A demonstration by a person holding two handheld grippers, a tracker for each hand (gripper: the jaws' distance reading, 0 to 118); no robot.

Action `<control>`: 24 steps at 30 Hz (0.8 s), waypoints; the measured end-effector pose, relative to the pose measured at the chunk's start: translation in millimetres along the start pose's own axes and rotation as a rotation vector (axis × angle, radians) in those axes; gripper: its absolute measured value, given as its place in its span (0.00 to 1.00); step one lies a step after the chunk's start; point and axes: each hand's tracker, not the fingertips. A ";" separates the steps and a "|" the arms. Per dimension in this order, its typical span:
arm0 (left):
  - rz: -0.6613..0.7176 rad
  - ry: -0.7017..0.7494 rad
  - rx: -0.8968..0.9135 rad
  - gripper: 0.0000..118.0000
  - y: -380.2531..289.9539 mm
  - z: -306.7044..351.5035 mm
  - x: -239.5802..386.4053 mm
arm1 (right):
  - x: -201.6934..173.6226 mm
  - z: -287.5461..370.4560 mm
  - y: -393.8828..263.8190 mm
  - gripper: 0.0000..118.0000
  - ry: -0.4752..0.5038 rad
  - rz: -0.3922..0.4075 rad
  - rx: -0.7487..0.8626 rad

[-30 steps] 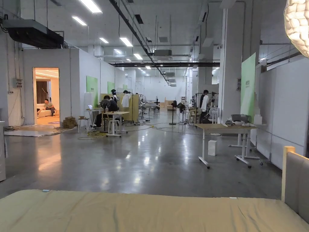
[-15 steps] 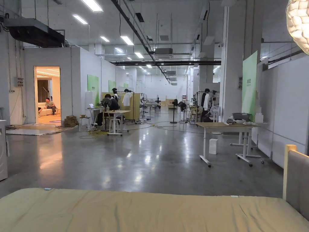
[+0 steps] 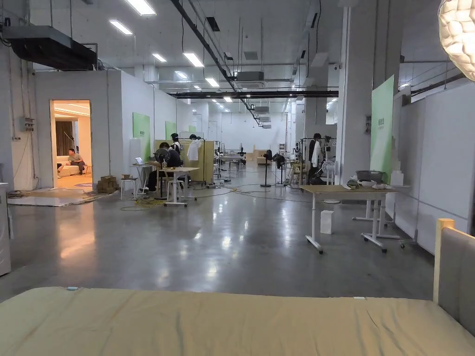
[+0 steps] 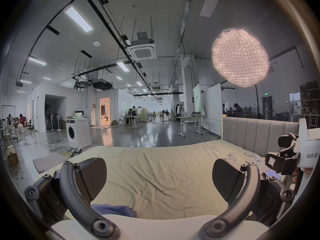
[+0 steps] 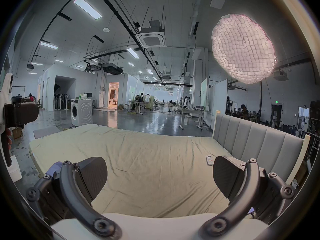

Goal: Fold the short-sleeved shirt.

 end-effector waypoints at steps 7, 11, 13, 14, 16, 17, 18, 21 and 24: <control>0.016 -0.013 0.002 1.00 2.4 0.3 -0.1 | -1.1 -0.1 0.4 1.00 0.003 0.003 -0.005; 0.013 -0.015 0.004 1.00 3.7 0.3 1.1 | -1.9 0.1 0.9 1.00 -0.003 0.008 -0.001; 0.010 -0.020 0.001 1.00 3.7 0.1 1.9 | -0.7 0.2 0.9 1.00 0.002 0.003 0.002; 0.009 -0.021 0.001 1.00 3.7 0.2 2.1 | -0.3 0.2 1.1 1.00 0.003 0.001 0.002; 0.008 -0.022 0.000 1.00 3.4 0.5 2.6 | 0.2 -0.1 1.6 1.00 -0.001 0.004 0.006; 0.008 -0.023 -0.002 1.00 3.4 0.5 2.6 | 0.3 0.3 2.0 1.00 -0.001 0.008 0.006; 0.008 -0.024 -0.002 1.00 3.4 0.6 2.4 | 0.7 0.2 2.2 1.00 -0.002 0.012 0.005; 0.008 -0.022 -0.005 1.00 3.2 0.8 2.3 | 1.9 0.3 1.8 1.00 -0.006 0.015 0.002; 0.008 -0.022 -0.005 1.00 3.8 0.9 2.4 | 2.4 -0.1 1.0 1.00 -0.006 0.008 -0.001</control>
